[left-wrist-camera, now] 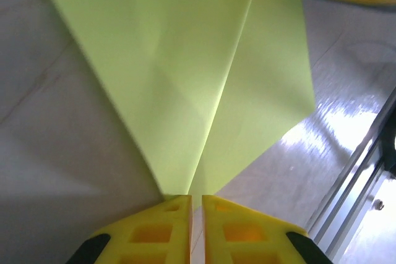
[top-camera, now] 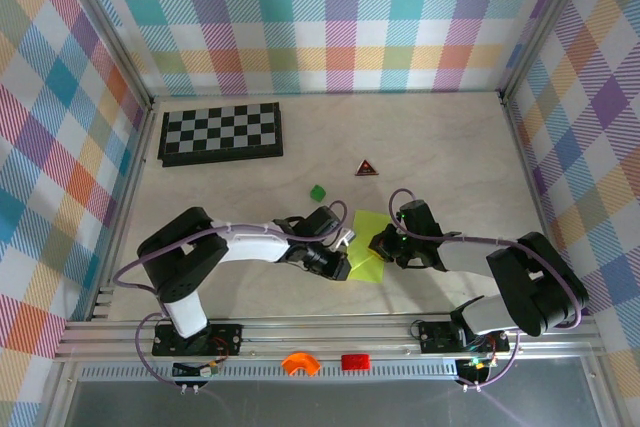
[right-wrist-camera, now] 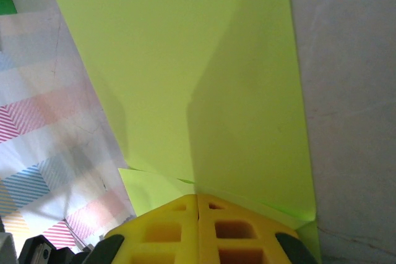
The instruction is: Fold a paper plane with a square sheet of paper (pick it up from the middle)
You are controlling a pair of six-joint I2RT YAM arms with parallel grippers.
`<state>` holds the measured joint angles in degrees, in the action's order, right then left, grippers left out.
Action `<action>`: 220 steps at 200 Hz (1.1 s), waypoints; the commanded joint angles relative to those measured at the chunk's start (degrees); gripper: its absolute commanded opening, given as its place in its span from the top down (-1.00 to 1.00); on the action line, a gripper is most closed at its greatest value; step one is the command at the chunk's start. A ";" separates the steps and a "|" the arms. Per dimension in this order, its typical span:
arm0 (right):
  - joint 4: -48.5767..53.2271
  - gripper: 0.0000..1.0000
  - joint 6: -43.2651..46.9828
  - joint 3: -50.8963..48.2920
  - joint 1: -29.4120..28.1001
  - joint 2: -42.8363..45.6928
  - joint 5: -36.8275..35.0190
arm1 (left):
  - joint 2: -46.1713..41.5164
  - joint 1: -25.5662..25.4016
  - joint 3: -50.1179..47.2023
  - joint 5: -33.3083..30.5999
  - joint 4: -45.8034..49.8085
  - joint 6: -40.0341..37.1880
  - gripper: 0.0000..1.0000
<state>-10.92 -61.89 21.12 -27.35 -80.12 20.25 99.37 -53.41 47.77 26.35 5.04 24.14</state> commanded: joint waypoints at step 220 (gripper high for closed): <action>8.90 0.85 3.94 1.78 0.46 2.69 -1.42 | 7.44 1.10 -2.69 -0.28 -8.58 9.03 0.83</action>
<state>-8.32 -59.79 22.11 -27.35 -79.50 20.40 105.95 -52.45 51.09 26.79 -5.91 30.11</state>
